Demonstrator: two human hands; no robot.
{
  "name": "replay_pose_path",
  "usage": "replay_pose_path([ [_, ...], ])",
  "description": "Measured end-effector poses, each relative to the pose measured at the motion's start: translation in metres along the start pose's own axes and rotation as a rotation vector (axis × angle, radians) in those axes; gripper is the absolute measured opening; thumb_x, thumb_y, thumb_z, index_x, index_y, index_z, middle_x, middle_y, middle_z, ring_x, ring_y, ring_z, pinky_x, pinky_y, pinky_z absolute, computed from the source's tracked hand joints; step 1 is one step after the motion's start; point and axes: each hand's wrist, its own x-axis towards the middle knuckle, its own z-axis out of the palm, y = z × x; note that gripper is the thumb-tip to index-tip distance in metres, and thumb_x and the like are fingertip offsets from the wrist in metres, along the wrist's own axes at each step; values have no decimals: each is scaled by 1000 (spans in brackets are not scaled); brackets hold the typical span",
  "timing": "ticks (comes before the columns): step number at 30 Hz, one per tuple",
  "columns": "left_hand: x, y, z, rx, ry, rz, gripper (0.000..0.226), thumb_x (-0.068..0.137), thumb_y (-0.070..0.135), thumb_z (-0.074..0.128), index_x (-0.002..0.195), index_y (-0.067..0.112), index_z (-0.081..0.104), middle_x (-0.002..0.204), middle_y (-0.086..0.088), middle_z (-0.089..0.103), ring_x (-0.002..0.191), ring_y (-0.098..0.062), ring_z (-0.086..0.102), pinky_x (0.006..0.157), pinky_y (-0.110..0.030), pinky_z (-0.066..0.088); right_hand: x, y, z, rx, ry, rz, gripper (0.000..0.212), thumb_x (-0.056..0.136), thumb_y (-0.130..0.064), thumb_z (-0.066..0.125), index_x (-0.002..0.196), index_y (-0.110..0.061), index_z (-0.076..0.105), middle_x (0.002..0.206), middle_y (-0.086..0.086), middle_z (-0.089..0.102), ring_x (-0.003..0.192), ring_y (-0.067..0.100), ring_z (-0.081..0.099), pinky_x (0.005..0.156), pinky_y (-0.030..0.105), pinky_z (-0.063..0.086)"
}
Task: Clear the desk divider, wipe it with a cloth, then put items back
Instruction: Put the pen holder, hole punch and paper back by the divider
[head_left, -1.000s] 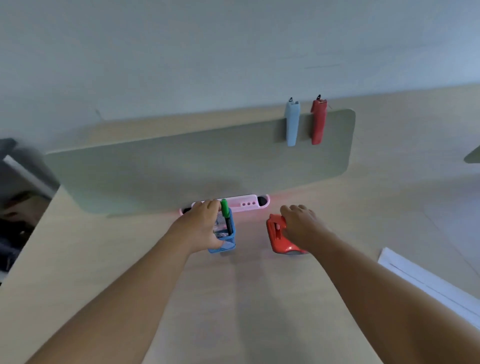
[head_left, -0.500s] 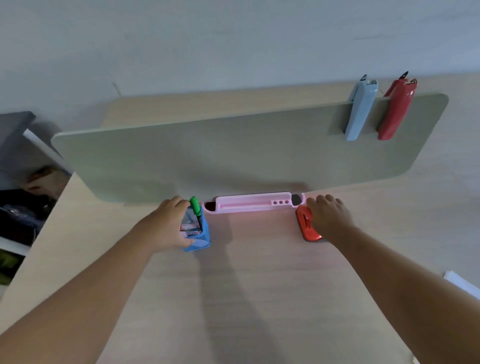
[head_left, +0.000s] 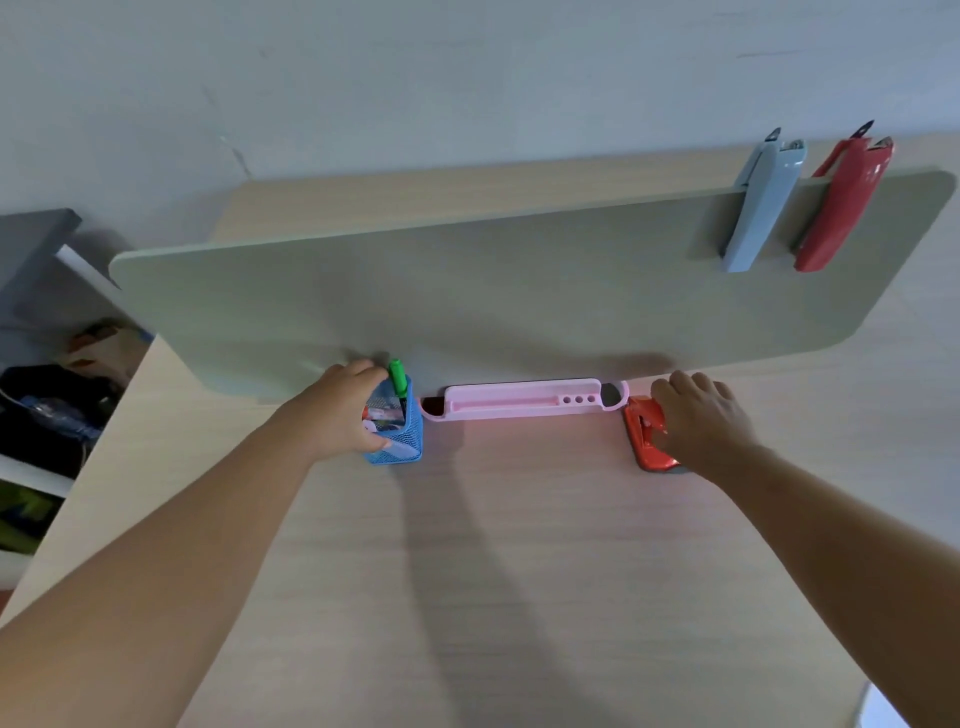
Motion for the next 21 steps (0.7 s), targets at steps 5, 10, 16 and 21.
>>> replay_pose_path([
  [5, -18, 16, -2, 66, 173, -26, 92, 51, 49, 89, 128, 22, 46, 123, 3, 43, 116, -23, 39, 88, -40, 48, -30, 8, -14, 37, -26, -17, 87, 60, -37, 83, 136, -12, 46, 130, 10, 50, 119, 32, 46, 105, 43, 36],
  [10, -20, 66, -16, 175, 288, 162, 70, 60, 62, 77, 110, 18, 55, 106, 3, 52, 101, -24, 45, 86, -38, 45, -80, 23, -19, 174, -11, 158, 105, 64, -46, 83, 147, -16, 27, 139, 9, 39, 130, 31, 35, 110, 44, 33],
  [16, -23, 161, 6, 81, 239, 363, 65, 72, 57, 73, 121, 18, 57, 117, 2, 58, 108, -23, 48, 91, -37, 45, -161, 53, -20, 202, -49, 360, 89, 78, -59, 66, 147, -18, 27, 150, 9, 32, 139, 29, 23, 116, 44, 22],
  [21, -25, 244, 51, 75, 151, 555, 69, 78, 53, 68, 134, 17, 51, 138, 1, 53, 127, -22, 44, 106, -34, 38, -244, 89, -18, 246, -132, 536, 82, 88, -59, 51, 152, -22, 16, 160, 4, 16, 148, 25, 8, 121, 44, 9],
])
